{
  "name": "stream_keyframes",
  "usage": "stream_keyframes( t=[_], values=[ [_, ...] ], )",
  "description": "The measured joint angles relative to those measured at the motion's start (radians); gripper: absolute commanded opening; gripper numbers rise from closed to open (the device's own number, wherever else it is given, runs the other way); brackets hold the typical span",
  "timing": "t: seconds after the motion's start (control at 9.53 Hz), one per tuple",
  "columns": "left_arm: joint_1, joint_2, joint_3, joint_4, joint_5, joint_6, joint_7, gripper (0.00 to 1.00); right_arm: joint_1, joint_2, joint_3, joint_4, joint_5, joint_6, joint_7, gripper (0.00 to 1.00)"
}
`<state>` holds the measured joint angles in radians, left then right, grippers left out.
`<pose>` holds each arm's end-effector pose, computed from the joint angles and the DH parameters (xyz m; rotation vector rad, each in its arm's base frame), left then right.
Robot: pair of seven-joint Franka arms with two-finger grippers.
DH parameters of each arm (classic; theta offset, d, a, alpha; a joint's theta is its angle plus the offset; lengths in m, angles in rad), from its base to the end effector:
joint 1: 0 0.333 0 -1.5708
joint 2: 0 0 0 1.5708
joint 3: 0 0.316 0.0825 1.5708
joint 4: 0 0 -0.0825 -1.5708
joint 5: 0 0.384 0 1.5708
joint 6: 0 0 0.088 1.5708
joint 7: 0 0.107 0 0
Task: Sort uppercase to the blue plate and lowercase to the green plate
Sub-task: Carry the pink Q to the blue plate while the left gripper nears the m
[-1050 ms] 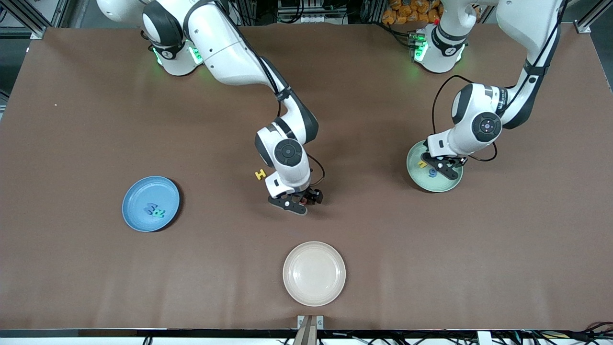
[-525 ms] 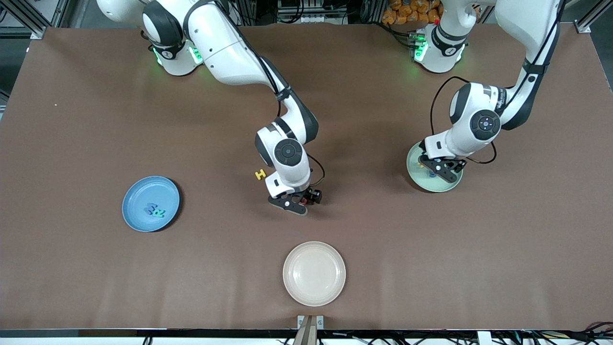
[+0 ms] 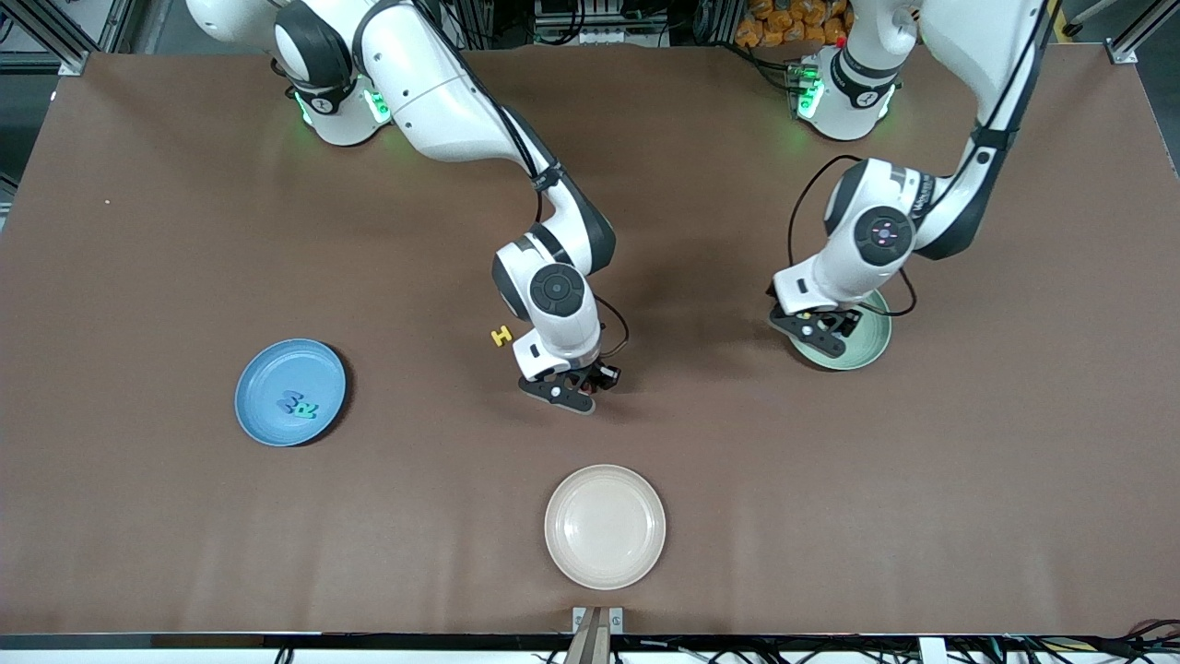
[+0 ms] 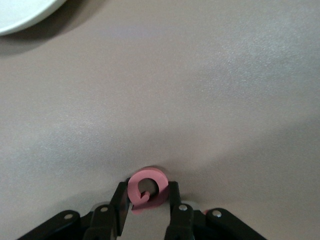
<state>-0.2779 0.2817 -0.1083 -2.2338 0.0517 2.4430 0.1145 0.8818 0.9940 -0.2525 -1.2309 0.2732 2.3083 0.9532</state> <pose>0.4992 -0.2035 0.2386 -3.0159 0.8319 0.1086 0.5813 0.4968 0.1829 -2.9996 0.5667 -0.1154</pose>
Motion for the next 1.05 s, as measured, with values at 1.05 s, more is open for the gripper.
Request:
stream_keyframes(
  t=[1.05],
  values=[
    [-0.23,0.295,-0.027,0.532,0.074,-0.103,-0.153,1.0,-0.261,-0.296,-0.042,-0.185,-0.081,-0.184,-0.363,0.0]
  ],
)
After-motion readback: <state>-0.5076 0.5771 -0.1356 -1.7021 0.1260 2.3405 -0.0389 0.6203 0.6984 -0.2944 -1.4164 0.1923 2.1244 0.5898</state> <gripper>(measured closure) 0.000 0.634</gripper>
